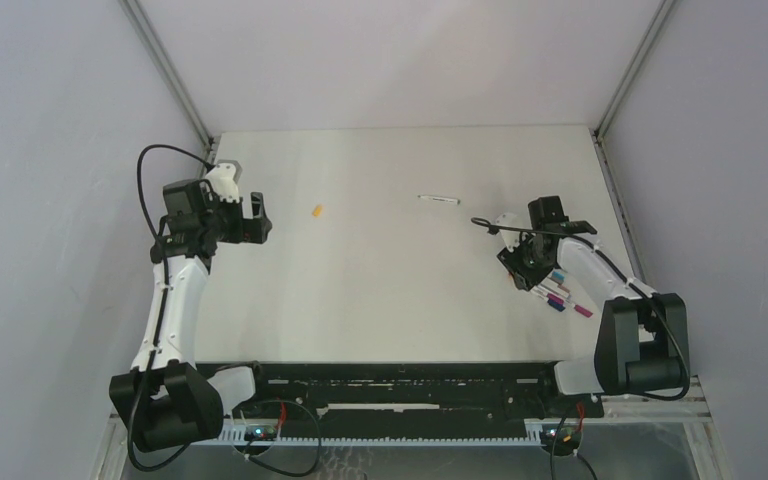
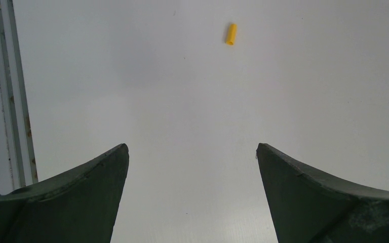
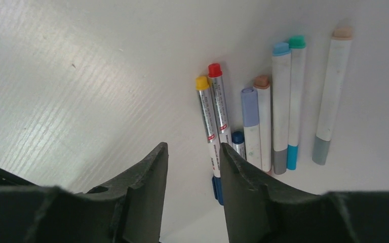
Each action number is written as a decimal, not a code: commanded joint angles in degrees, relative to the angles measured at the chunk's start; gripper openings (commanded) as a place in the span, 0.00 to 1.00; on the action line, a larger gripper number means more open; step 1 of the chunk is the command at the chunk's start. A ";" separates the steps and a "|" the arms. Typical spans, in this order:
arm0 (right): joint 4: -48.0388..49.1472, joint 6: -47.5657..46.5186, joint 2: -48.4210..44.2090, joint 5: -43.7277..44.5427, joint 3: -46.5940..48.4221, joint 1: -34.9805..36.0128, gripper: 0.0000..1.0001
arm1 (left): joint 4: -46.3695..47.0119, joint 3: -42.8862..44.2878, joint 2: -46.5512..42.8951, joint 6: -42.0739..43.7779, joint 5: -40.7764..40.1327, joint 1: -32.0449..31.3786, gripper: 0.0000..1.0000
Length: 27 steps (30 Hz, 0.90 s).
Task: Open the pen caps
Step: Pick up the pen from the center of the board.
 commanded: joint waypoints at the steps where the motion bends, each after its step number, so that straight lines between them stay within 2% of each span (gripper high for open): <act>1: 3.09 -1.24 1.06 1.92 0.32 -0.33 0.38 | 1.17 -1.43 -1.31 0.81 2.02 0.46 1.00; 4: 2.92 -1.80 2.68 1.87 0.37 -0.17 0.35 | 1.10 -1.51 -1.22 0.93 2.11 0.43 1.00; 18: 6.20 -1.39 8.57 4.37 0.41 0.41 0.33 | 1.05 -1.60 -0.62 1.10 2.90 0.40 1.00; 27: 6.85 -1.63 8.56 5.26 0.41 0.70 0.32 | 1.13 -1.59 -0.37 1.29 2.99 0.45 1.00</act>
